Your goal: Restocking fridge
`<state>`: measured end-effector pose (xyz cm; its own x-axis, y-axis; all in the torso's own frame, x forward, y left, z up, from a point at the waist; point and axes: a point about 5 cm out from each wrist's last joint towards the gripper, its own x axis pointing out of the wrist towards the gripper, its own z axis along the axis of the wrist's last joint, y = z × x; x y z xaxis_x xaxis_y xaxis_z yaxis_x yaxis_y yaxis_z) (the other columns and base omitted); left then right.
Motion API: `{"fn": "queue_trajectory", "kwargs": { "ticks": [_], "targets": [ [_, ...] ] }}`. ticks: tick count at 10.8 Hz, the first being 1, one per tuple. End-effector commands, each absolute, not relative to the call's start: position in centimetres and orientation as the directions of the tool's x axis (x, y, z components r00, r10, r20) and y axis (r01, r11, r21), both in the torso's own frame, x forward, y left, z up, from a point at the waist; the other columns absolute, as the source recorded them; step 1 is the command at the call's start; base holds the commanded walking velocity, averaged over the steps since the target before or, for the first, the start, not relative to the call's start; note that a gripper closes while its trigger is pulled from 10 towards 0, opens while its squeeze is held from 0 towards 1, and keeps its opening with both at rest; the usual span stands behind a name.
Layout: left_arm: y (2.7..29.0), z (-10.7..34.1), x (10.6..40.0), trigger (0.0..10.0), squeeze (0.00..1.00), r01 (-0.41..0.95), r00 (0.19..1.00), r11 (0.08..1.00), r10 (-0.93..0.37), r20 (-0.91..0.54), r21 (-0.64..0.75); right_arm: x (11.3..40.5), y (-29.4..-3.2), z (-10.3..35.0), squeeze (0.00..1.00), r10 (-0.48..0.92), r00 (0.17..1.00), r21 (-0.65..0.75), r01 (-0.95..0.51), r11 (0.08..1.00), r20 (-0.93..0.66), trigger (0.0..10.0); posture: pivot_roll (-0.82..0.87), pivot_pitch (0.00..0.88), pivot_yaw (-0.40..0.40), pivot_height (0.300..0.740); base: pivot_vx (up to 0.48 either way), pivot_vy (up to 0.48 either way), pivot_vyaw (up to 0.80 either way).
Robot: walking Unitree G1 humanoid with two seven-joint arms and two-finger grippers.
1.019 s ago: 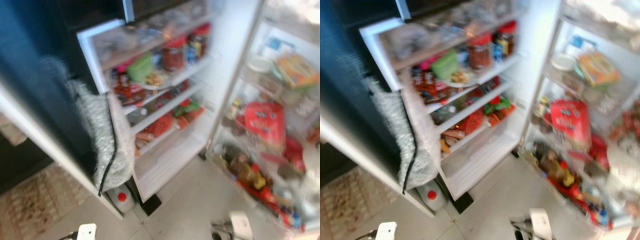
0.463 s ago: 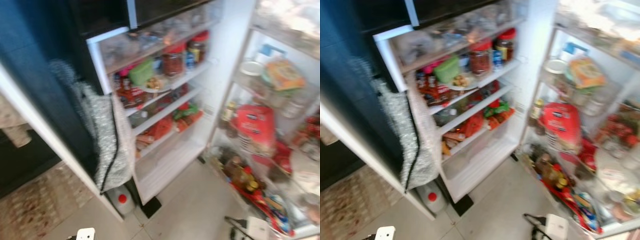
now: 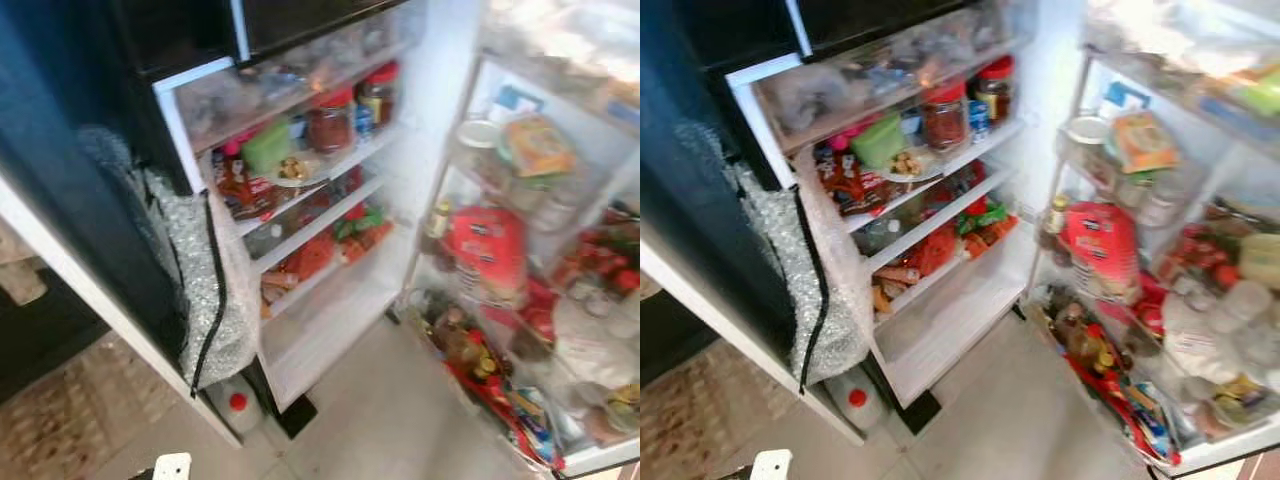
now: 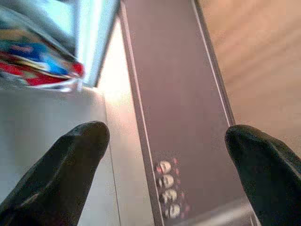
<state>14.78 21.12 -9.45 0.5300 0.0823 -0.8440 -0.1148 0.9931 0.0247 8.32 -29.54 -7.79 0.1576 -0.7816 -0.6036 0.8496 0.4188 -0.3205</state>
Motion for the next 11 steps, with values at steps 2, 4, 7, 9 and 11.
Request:
{"fn": "queue_trajectory", "kwargs": {
  "ticks": [2,4,7,9,11],
  "targets": [
    [21.5,-9.8,13.9,10.0,0.00,-0.099,0.493,0.994,0.089,-0.865,0.046,7.2,-31.5,-6.9,0.00,-0.845,0.070,-0.363,0.882,0.301,-0.530,10.0,-0.01,0.040,0.069,0.740,0.000,0.000,0.00],
    [21.5,-9.7,14.0,10.0,0.00,-0.092,0.493,0.995,0.089,-0.865,0.049,6.6,-33.6,-5.6,0.00,-0.894,0.003,-0.372,0.908,0.190,-0.449,10.0,-0.02,0.030,0.076,0.740,0.000,0.000,0.00],
    [21.5,-9.7,14.0,10.0,0.00,-0.082,0.495,0.995,0.085,-0.865,0.051,7.4,-34.9,-4.1,0.00,-0.935,-0.041,-0.341,0.936,0.087,-0.351,10.0,-0.02,0.016,0.076,0.740,0.000,0.000,0.00],
    [21.4,-9.7,14.1,10.0,0.00,-0.072,0.497,0.996,0.082,-0.864,0.053,7.9,-34.6,-4.0,0.00,-0.941,-0.037,-0.326,0.942,0.079,-0.336,10.0,-0.02,0.023,0.075,0.740,0.000,0.000,0.00],
    [21.4,-9.7,14.1,10.0,0.00,-0.072,0.499,0.996,0.082,-0.863,0.053,8.2,-34.2,-3.9,0.00,-0.948,-0.032,-0.327,0.942,0.077,-0.316,10.0,-0.01,0.035,0.077,0.740,0.000,0.000,0.00]
  ]
}}
